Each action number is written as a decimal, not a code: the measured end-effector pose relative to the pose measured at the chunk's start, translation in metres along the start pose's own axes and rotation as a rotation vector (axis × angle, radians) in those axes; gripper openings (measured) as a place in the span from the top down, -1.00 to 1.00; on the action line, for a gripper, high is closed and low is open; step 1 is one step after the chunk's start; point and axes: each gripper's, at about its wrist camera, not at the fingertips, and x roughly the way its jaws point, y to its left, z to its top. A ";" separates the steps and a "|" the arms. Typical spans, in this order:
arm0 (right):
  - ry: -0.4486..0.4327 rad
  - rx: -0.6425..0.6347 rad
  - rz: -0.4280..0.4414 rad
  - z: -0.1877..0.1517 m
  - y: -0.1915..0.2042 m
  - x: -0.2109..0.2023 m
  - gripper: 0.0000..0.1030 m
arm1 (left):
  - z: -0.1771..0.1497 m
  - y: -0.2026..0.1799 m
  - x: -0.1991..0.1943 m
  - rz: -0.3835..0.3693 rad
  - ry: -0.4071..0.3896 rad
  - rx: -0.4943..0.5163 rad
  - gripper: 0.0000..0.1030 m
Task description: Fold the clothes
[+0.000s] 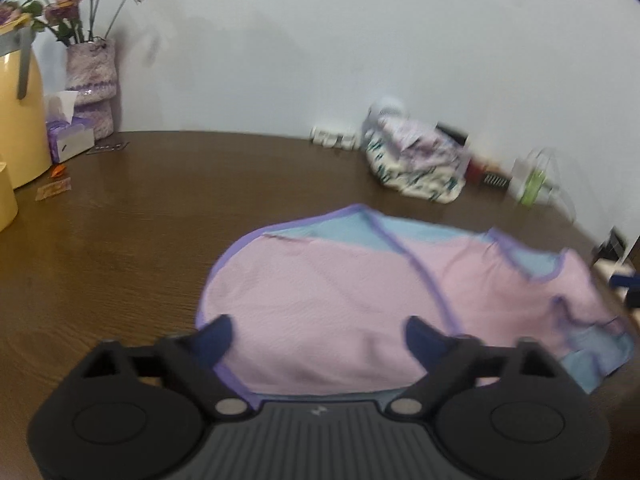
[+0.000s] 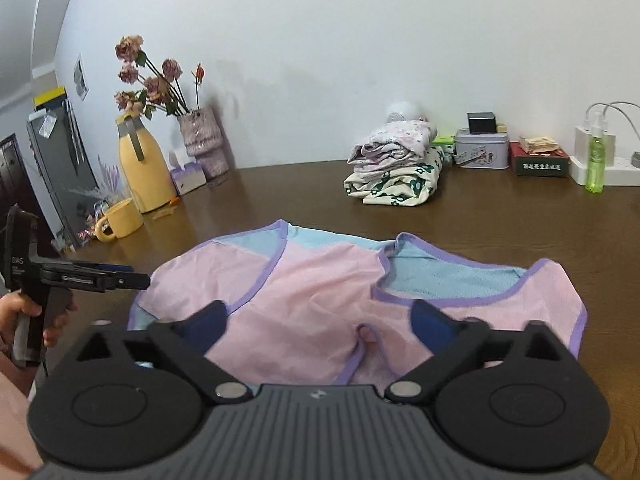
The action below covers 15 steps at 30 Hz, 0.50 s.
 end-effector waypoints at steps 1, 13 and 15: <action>-0.002 0.009 -0.005 -0.004 0.001 -0.003 -0.99 | -0.002 -0.004 -0.005 -0.017 -0.008 -0.011 -0.91; -0.129 0.099 -0.181 -0.057 0.013 -0.044 -0.99 | -0.039 -0.037 -0.040 -0.049 -0.029 -0.042 -0.96; -0.135 0.097 -0.200 -0.065 0.016 -0.051 -0.99 | -0.046 -0.041 -0.049 -0.034 -0.038 -0.041 -0.96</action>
